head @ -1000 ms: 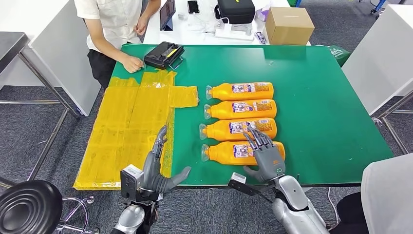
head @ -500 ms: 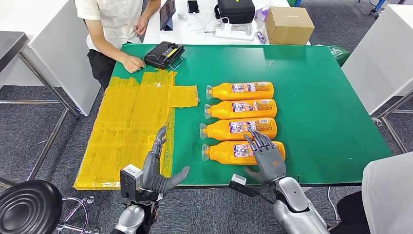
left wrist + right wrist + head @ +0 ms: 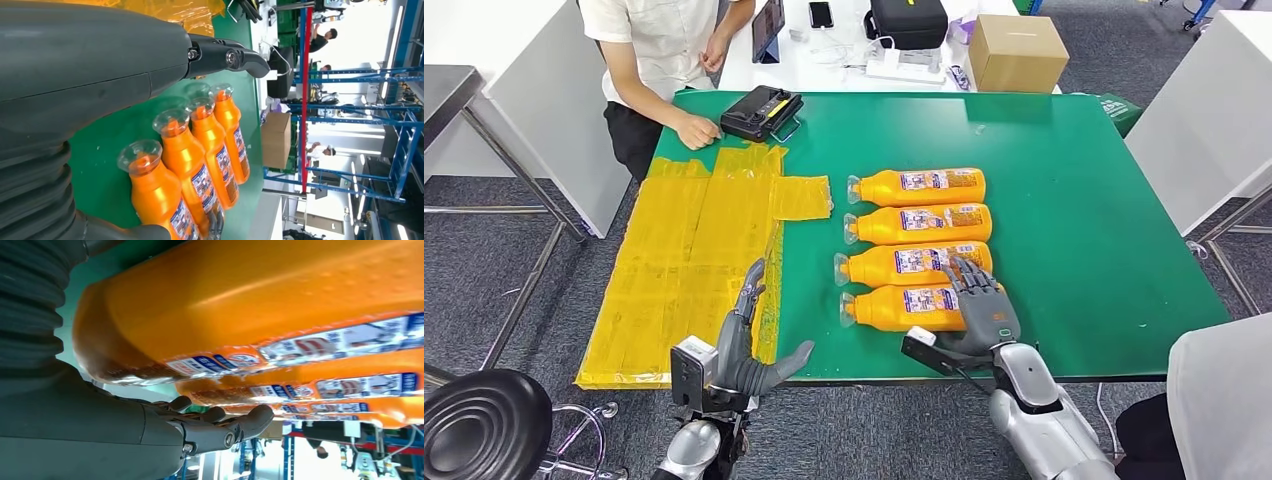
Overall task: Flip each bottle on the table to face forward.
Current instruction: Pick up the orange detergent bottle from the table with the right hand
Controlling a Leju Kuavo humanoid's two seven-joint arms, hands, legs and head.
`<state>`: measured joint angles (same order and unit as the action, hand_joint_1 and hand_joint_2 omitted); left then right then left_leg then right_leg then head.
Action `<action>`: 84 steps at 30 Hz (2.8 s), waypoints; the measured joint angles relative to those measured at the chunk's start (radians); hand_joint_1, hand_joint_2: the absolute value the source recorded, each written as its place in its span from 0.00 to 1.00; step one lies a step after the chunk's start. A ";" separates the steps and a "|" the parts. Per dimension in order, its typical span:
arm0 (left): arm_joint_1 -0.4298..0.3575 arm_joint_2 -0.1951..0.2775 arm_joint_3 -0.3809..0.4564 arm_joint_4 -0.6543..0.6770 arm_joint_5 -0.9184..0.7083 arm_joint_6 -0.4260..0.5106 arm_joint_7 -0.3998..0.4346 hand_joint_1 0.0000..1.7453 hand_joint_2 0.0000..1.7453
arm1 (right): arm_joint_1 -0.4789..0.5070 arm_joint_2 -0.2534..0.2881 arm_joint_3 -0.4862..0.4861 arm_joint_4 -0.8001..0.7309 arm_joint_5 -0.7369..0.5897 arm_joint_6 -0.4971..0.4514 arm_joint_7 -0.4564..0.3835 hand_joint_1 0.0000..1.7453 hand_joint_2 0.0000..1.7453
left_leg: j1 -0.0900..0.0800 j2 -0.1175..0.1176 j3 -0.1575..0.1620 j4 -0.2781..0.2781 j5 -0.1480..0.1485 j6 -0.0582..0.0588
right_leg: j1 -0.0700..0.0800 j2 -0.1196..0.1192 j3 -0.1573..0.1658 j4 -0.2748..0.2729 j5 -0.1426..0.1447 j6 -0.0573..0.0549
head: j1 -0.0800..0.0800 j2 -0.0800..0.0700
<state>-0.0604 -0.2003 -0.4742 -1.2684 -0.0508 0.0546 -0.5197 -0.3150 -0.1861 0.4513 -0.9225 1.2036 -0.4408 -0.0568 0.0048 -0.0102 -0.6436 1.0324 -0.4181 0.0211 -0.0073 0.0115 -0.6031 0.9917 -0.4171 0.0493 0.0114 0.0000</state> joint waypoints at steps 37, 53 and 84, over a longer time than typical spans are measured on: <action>0.007 0.000 0.000 -0.009 -0.002 -0.002 0.009 0.00 1.00 | 0.009 0.100 0.050 0.098 -0.050 -0.006 -0.118 0.00 1.00 | 0.001 0.003 0.010 0.000 -0.001 -0.001 | 0.001 0.001 0.007 0.000 0.000 -0.001 | 0.000 0.000; 0.025 0.000 0.002 -0.031 -0.021 0.002 0.026 0.00 1.00 | -0.009 0.118 0.061 0.113 -0.081 0.117 0.037 0.00 1.00 | 0.001 0.003 0.028 -0.001 -0.008 -0.004 | 0.001 0.002 0.013 -0.001 -0.008 -0.006 | 0.000 0.000; 0.050 -0.003 0.036 -0.078 -0.066 0.020 0.041 0.00 1.00 | 0.116 -0.037 0.073 -0.131 -0.013 0.345 0.213 1.00 1.00 | 0.000 -0.005 0.059 -0.001 -0.023 0.004 | 0.001 -0.001 0.052 -0.011 -0.028 0.000 | 0.000 0.000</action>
<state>-0.0101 -0.2029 -0.4384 -1.3462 -0.1169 0.0742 -0.4791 -0.1994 -0.2229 0.5245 -1.0538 1.1905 -0.0956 0.1563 0.0052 -0.0155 -0.5842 1.0315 -0.4412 0.0248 -0.0067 0.0107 -0.5508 0.9806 -0.4455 0.0497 0.0115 0.0000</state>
